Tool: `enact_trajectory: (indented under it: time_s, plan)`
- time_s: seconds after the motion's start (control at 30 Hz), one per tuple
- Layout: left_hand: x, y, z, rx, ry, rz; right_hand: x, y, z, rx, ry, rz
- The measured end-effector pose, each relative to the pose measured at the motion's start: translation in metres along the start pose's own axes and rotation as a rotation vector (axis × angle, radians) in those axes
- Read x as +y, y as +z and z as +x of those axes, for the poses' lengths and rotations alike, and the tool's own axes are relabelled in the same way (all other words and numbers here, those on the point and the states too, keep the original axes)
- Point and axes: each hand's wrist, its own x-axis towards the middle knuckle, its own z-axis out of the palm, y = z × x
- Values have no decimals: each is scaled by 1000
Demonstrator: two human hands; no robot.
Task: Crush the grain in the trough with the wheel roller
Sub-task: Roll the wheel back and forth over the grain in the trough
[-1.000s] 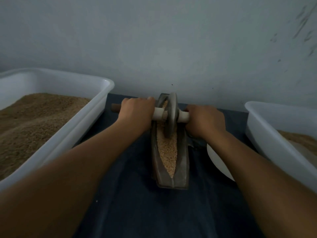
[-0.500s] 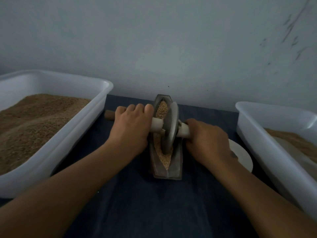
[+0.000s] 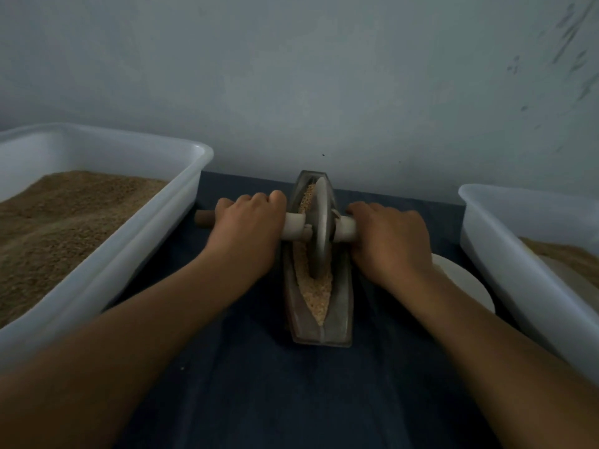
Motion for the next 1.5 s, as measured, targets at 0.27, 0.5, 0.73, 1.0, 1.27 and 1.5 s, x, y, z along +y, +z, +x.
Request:
enact_trajectory:
  time_s: [0.27,0.5,0.73,1.0,1.27,1.5]
  plan:
    - [-1,-1,45,-93,-30,38,11,14,41,-153,51,50]
    - [-3,2,54,-104,-76,5,12,19,59,-186,53,38]
    - [2,5,35,63,-8,61,9,14,27,-108,71,92]
    - [8,-3,-11,93,7,81,-1,-7,-14,3,0,31]
    - [5,-13,-33,111,62,112,-6,-26,-41,87,-22,53]
    - [2,-6,-10,51,64,74,-2,-10,-23,31,-8,31]
